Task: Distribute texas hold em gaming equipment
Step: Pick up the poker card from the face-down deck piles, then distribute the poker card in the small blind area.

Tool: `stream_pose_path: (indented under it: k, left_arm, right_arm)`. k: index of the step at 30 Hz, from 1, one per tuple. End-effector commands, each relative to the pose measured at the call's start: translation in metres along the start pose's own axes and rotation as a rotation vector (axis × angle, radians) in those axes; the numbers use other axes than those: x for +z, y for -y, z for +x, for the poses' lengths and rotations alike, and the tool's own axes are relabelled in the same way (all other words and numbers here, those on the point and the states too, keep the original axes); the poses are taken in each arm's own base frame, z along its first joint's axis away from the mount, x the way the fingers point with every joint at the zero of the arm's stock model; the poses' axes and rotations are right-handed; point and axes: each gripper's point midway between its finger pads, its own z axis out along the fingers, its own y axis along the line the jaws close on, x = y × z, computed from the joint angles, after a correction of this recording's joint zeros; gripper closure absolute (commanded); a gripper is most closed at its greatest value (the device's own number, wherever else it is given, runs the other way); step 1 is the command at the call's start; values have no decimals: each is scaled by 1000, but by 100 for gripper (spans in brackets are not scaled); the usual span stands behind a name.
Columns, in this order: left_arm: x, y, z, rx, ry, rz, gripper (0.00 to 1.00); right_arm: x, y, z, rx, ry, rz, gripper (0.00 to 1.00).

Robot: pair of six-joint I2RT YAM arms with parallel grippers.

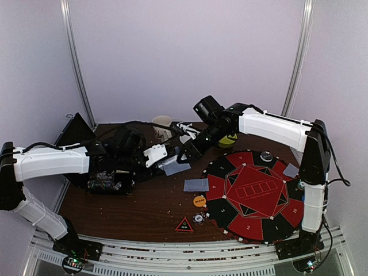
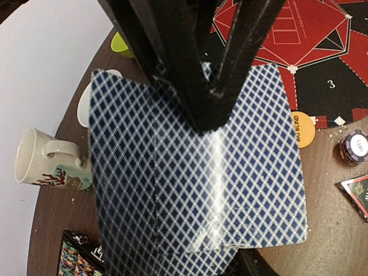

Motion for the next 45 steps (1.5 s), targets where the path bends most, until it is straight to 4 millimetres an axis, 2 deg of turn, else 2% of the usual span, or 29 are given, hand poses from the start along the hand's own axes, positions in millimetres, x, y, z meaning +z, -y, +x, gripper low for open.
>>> stream_pose_path:
  k: [1,5,12,20,24,31,34,36,39,41,45]
  left_arm:
    - [-11,-13,-23,-9,85,-55,55]
    - [-11,-13,-22,-9,85,-56,55]
    - [-12,-14,-22,-8,84,-60,55]
    - [-11,-14,-22,-9,82,-62,55]
    - [-11,-14,-21,-7,80,-63,55]
    - [-10,-14,-20,-7,76,-62,55]
    - [-11,-15,-21,-8,79,-64,55]
    - [-11,-15,-21,-6,78,-65,55]
    - [-11,-15,-21,-5,77,-66,55]
    - [-12,-16,-22,-6,78,-71,55]
    - [-15,-17,-23,-3,83,-79,55]
  right_arm:
    - [-19,-6,1,6,4,21,69]
    - [-19,-7,2,12,3,13,73]
    - [-24,-7,6,22,-13,13,87]
    - [-32,-10,12,18,-36,17,90]
    - [-38,-12,14,7,-47,10,97]
    - [-60,-31,20,-65,-74,-49,100]
    - [-74,-42,25,-112,-85,-87,100]
    - [-87,-43,31,-134,-108,-77,100]
    - [-112,-29,43,-136,-121,-9,100]
    - [-132,-9,57,-114,-110,91,100]
    - [-166,55,113,31,-177,306,100]
